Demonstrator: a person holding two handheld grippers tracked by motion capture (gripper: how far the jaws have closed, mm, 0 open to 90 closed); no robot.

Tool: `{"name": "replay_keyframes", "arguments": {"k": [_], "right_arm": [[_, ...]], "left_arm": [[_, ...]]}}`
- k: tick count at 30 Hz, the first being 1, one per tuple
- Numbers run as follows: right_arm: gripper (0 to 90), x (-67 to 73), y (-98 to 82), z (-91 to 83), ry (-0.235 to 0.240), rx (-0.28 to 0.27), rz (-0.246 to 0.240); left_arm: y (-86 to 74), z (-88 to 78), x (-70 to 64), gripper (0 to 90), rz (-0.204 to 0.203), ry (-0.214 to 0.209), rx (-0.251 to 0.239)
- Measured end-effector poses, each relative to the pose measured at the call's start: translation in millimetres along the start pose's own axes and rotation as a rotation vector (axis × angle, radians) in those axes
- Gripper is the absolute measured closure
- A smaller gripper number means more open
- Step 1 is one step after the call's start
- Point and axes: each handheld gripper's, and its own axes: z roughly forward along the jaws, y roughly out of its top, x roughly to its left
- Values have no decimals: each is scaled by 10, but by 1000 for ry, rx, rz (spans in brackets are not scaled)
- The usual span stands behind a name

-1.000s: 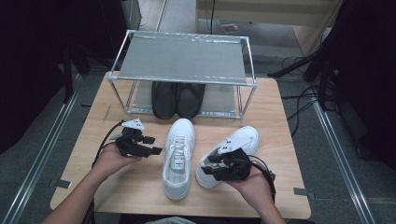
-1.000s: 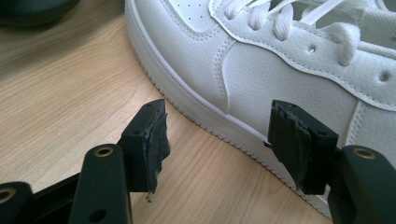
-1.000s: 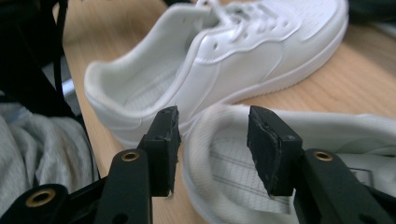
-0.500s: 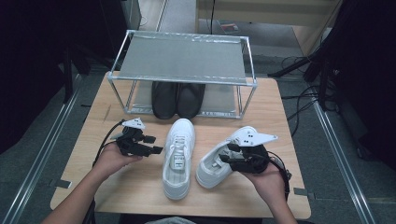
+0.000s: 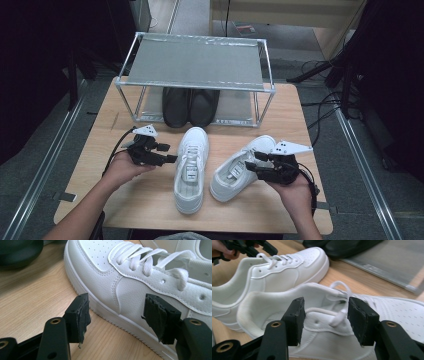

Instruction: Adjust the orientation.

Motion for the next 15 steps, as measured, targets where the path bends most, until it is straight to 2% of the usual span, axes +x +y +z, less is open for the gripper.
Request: {"name": "replay_keyframes", "arguments": {"k": [9, 15], "right_arm": [[498, -165, -86, -88, -59, -9, 51], [518, -305, -147, -49, -82, 3, 93]], "left_arm": [[45, 40, -2, 377, 13, -10, 0], [77, 67, -8, 377, 24, -11, 9]]}}
